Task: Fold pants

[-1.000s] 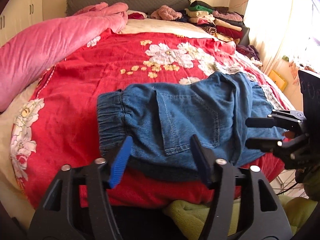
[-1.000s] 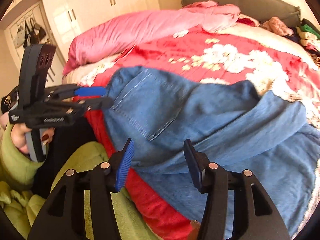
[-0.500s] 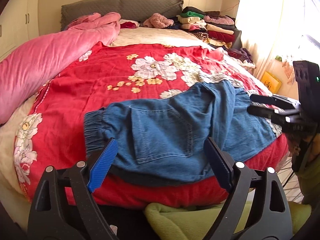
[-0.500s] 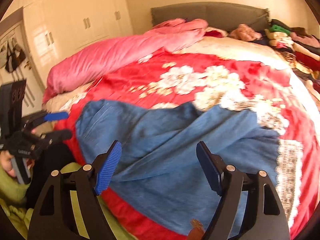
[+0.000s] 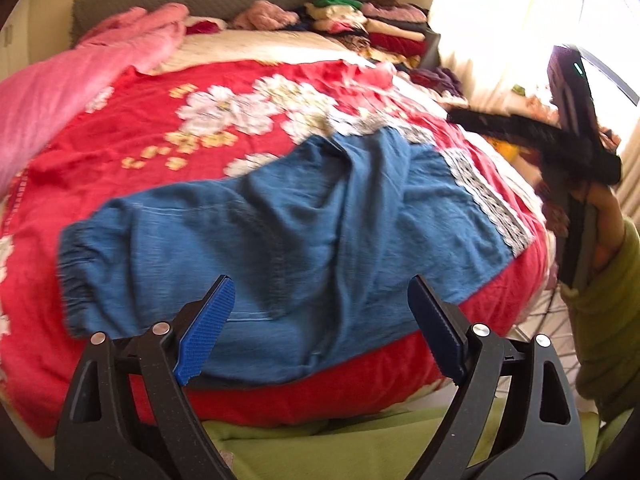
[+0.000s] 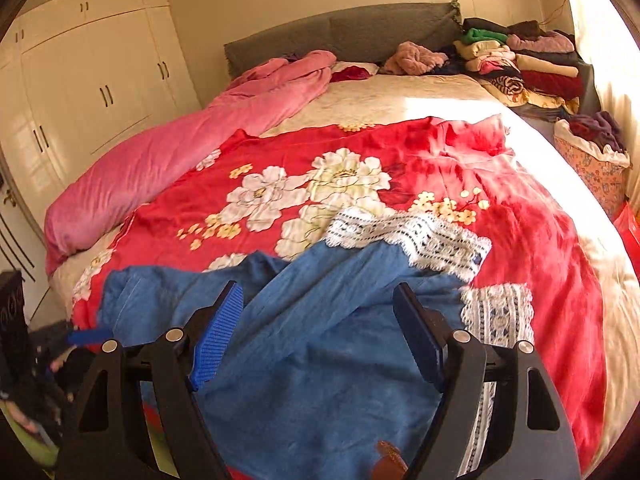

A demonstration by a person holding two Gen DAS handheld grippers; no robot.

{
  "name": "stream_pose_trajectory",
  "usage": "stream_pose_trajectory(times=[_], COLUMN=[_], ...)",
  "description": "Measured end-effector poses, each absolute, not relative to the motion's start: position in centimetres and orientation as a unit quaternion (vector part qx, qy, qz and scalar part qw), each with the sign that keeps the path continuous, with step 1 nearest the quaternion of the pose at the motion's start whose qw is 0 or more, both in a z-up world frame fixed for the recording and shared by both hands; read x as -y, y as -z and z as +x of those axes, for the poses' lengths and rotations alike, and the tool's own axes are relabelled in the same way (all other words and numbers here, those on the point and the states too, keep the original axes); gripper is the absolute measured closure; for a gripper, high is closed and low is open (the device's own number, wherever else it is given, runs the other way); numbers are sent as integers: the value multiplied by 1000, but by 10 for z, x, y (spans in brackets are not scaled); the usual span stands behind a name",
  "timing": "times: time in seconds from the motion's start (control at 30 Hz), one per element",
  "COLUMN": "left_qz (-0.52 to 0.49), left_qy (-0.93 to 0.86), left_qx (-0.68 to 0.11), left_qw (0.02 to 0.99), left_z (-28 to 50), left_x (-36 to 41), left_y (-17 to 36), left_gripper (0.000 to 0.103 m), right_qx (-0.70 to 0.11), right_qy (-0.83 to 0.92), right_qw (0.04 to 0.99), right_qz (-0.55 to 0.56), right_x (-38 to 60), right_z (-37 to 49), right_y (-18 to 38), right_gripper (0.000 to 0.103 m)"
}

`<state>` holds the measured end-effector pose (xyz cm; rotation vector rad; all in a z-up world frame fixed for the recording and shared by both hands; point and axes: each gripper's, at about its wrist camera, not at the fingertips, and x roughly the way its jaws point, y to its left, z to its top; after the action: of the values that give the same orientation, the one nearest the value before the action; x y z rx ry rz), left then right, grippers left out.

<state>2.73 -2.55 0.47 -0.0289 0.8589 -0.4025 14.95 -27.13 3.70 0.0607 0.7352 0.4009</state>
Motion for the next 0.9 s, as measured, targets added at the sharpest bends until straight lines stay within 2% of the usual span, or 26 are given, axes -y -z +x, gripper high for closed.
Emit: stream_pose_trajectory(times=[0.33,0.5,0.63,0.67,0.7,0.73,0.8,0.9], left_qz=[-17,-6,6,8,10,12,17,32], left_qy=[222,231,240,245,248,252,263,281], left_qx=[-450,-459,-468,-470,-470,-471,-475,-476], left_qw=[865,858,851,848,847,845,840,832], left_z=[57,70,78,81,83,86,92,100], left_x=[53,64,70,71,71,71,73,76], left_y=[21,30,35,36,36,36,36,35], left_gripper=[22,34,35,35,35,35,35,35], right_qx=[-431,-477,-502,-503,-500,-498,-493,-460], right_qy=[-174,-141,-103,-101,-92,-95,-115,-99], right_qw=[885,867,859,858,861,862,860,877], right_qz=[11,4,-5,2,4,15,68,95], right_x=[225,200,196,199,205,212,230,267], right_z=[251,310,340,344,346,346,341,306], right_y=[-7,25,52,56,58,56,47,16], right_gripper=[27,27,29,37,65,78,95,95])
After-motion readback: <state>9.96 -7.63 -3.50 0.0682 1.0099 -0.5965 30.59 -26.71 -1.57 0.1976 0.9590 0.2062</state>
